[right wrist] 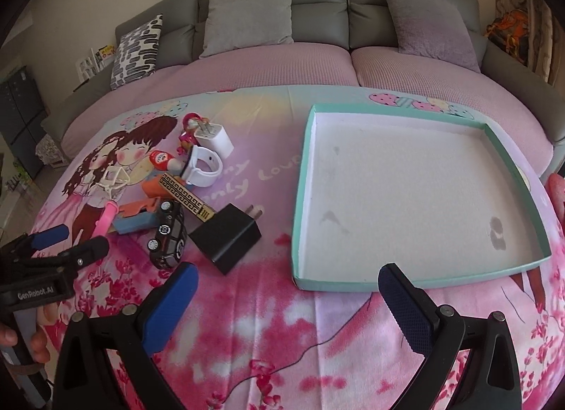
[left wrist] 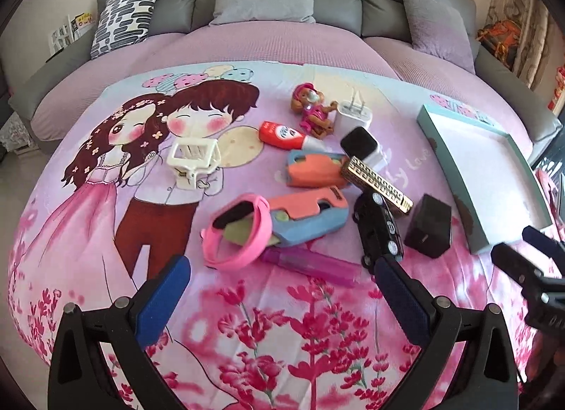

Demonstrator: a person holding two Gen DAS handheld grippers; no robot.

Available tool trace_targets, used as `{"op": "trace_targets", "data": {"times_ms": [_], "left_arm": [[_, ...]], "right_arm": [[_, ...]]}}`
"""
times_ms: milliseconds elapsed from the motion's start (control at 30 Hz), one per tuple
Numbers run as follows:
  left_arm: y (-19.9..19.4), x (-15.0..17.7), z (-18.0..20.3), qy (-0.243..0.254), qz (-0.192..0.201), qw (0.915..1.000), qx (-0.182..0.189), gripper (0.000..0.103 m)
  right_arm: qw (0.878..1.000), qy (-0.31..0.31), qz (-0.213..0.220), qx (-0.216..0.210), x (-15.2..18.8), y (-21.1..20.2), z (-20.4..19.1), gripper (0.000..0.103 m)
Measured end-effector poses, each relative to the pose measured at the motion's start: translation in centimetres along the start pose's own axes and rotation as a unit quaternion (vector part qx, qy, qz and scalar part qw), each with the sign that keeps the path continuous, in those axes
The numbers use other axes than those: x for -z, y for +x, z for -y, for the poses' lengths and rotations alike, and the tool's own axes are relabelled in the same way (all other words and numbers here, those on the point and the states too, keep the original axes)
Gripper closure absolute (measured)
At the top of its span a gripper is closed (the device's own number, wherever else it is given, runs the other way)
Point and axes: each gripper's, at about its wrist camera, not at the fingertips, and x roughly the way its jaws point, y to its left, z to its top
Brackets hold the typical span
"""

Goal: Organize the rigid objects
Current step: 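Grasp the black charger with the right tool while the left tool grasps the pink watch band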

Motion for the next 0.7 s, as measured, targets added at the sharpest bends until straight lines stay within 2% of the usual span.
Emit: {"op": "trace_targets", "data": {"times_ms": [200,300,400,700], "left_arm": [[0.5,-2.5,-1.0,-0.03,-0.015,0.9994,-0.002,0.0],[1.5,-2.5,-2.0,-0.067,-0.022,0.9975,-0.006,0.0],[2.3,-1.9,-2.5,-0.08,-0.031,0.9961,-0.02,0.0],[4.0,-0.9,-4.0,-0.114,-0.034,0.9928,-0.015,0.0]], "right_arm": [[0.999,-0.039,-0.014,-0.014,-2.1,1.0,-2.4,0.0],[0.999,-0.041,-0.022,-0.02,-2.6,1.8,-3.1,0.0],[0.998,-0.046,-0.03,-0.022,-2.5,2.6,-3.5,0.0],[0.998,-0.041,-0.05,-0.022,-2.3,4.5,-3.9,0.014]]}}
